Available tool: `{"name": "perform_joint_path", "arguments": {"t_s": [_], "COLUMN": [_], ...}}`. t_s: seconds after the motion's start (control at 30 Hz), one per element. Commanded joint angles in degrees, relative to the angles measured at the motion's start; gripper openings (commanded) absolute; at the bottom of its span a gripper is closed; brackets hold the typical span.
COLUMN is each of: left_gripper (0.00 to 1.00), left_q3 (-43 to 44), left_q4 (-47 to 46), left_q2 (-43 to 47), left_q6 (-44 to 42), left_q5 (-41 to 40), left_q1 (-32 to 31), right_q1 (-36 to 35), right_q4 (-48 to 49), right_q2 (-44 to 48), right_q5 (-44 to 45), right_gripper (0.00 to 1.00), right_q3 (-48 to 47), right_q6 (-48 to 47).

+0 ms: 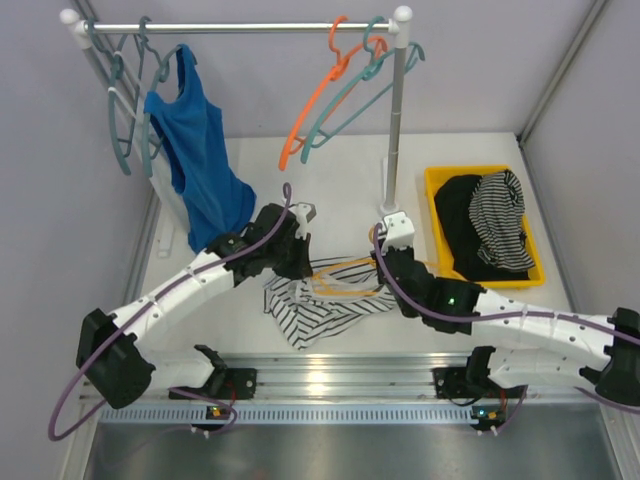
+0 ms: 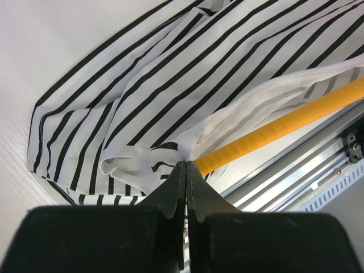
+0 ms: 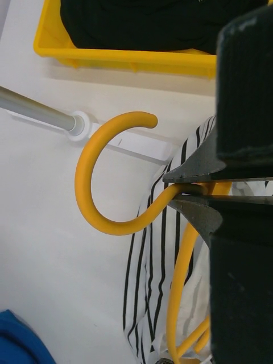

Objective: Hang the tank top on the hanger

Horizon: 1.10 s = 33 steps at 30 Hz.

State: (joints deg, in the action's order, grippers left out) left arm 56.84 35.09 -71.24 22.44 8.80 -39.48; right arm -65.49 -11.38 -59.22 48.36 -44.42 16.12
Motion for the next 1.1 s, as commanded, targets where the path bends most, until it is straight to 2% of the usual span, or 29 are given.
{"name": "perform_joint_path", "arguments": {"t_s": [0.0,0.3,0.53,0.83,1.07], "left_gripper": [0.00,0.00,0.00,0.00,0.00], "left_q3": [3.80,10.57,13.56,18.39,18.75], "left_q4": [1.99,6.30,7.54,7.36,7.36], "left_q2": [1.11,2.07,2.77,4.45,5.94], "left_q6": [0.15,-0.90,0.59,3.40,4.46], "left_q5": [-0.98,-1.24,-1.85,-5.63,-8.18], "left_q1": [-0.15,-0.68,-1.65,-2.17,-2.09], "right_q1": [-1.57,-1.57,-1.65,-2.09,-2.53], "right_q4": [3.20,4.70,3.91,7.24,9.79], "right_q2": [-1.07,-3.18,-4.94,-4.94,-5.11], "right_q5": [0.77,2.18,6.83,7.10,5.96], "right_gripper": [0.00,0.00,0.00,0.00,0.00], "right_q3": [-4.18,-6.90,-10.76,-12.17,-14.46], "right_q6": [0.84,0.05,0.93,0.49,-2.05]}}
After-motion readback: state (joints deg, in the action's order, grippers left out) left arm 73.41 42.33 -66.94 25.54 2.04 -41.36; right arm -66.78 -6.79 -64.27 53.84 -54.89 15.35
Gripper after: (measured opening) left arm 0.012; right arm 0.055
